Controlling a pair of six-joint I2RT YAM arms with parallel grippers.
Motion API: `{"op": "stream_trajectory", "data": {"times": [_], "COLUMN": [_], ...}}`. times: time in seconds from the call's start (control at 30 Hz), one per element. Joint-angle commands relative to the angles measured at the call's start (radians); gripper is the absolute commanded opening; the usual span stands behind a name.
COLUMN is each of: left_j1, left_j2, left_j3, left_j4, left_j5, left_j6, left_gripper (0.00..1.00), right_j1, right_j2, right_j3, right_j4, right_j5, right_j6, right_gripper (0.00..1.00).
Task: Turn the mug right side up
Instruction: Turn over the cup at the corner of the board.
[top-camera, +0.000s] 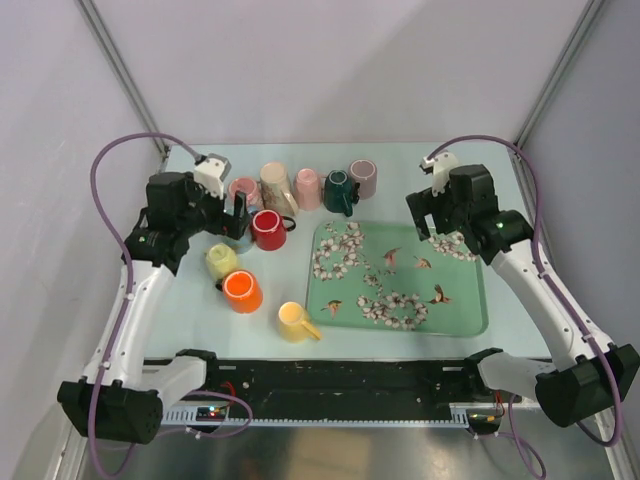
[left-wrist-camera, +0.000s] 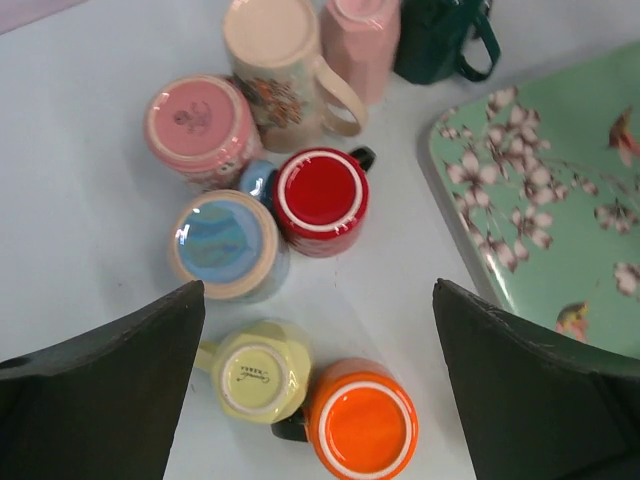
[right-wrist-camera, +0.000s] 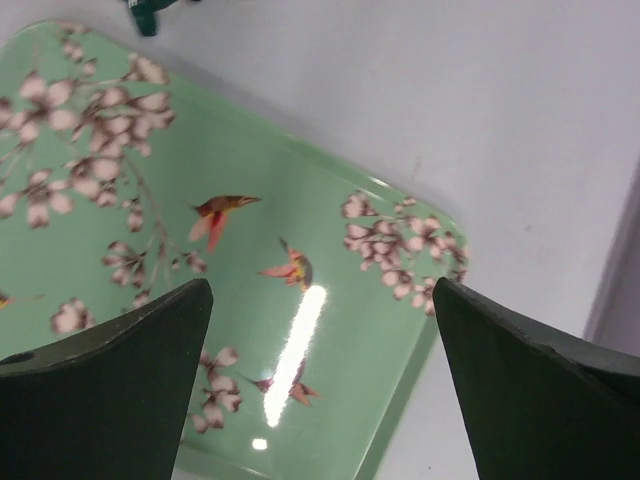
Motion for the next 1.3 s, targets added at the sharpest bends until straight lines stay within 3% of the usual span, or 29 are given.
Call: {"op": "stream_trajectory", "data": {"times": [0.0,0.2,0.53,0.73,0.9,1.03,1.1,1.27], "left_j1": [-0.049,-0.126,-0.328,-0.404,-0.523,-0.571,-0.572,-0.569], "left_j2": [-0.051,-0.139,-0.151,-0.127,-0.124,-0.065,-0.064,-0.267], "left_j3": [-0.019,-0.075,-0.127,-0.171,-0.239,-0.214,-0.203,-0.287], "left_j4": [-0.097,-0.184,-0.263,-0.332,-0.349,-0.355,-0.359,-0.358], "left_j5": [0.117,0.142,0.261,0.312,0.190,0.060,0.001,-0.060], "left_j6": [0.220,0.471,0.637,0.764,0.904,0.819,0.772,0.737], "left_gripper": [0.99,1.00,1.00,1.00,1.00,1.00,0.99,0.99], "right_j1": [0.013,0.070,0.136,0.149,0.197,0.224,0.269,0.408], "right_j2": [0.002,0.034,0.026,0.017,-0.091,-0.129,-0.138,-0.113], "right_j3": [-0.003,-0.009,-0.027,-0.050,-0.195,-0.249,-0.286,-0.319], "right_j4": [-0.042,-0.241,-0.246,-0.264,-0.029,0.105,0.139,0.144], "right_j5": [-0.234,-0.629,-0.604,-0.679,-0.601,-0.601,-0.600,-0.575], "right_j6": [-0.080,-0.410,-0.457,-0.385,-0.248,-0.049,-0.029,-0.081], "right_gripper": [0.99,0.99,0.99,0.99,0.99,0.96,0.95,0.94]}}
